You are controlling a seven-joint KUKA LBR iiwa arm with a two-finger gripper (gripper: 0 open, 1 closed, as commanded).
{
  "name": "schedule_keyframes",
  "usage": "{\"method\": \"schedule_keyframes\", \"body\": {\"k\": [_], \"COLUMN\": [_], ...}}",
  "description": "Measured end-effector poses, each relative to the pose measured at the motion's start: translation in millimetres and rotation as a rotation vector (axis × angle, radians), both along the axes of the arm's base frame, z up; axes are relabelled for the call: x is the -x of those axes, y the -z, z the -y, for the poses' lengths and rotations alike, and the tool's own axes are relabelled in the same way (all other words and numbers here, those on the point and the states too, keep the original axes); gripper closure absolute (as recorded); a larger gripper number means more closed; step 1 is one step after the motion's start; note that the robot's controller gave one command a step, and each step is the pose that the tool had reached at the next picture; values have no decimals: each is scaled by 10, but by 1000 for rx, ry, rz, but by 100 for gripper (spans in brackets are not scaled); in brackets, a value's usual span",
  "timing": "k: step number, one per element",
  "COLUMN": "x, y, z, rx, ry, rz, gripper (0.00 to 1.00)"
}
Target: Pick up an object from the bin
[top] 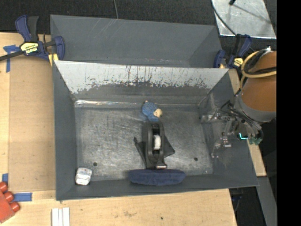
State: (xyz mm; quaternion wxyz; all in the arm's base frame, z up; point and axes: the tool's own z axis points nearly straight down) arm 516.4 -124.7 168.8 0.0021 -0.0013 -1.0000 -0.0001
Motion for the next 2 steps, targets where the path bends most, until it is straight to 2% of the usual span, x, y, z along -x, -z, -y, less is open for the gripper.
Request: {"method": "schedule_keyframes", "body": {"k": [1,2], "x": [-17,-284], "y": [216,371], "z": [-866,-1335], "rx": [-3,1], "ry": [-167,-254], "rz": [4,14], "gripper": [0,0]}}
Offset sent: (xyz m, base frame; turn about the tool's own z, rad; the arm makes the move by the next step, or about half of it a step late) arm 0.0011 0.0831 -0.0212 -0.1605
